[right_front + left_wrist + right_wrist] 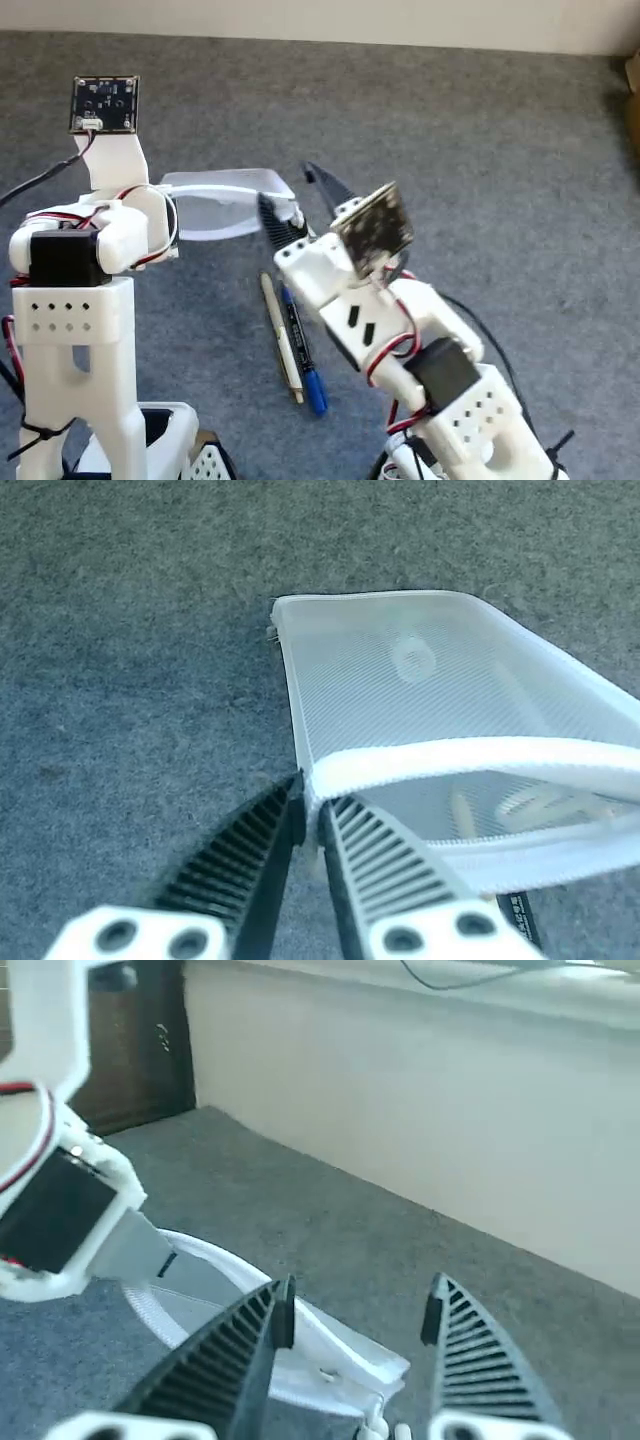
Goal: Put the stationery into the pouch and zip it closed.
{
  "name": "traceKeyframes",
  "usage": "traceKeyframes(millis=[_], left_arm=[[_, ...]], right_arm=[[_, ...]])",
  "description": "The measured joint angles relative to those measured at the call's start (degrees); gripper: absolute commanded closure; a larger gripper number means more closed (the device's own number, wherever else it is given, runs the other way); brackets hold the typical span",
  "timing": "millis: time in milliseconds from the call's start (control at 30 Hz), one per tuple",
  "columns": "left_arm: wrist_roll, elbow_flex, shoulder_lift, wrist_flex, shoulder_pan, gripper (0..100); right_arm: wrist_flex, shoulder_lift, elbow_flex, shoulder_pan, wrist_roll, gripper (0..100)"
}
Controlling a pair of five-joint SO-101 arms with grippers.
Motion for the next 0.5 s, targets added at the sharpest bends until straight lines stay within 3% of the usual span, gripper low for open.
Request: traceKeyframes(millis=[267,500], left_arm=[[0.0,0.0,0.0,0.0,0.0,99],[0.0,0.0,0.0,2.64,0.0,99]], right_arm=[[9.23,1.05,-5.63,4.92,-2.29,80.7],[16.44,16.53,-13.1,9.41,-7.65,80.7]])
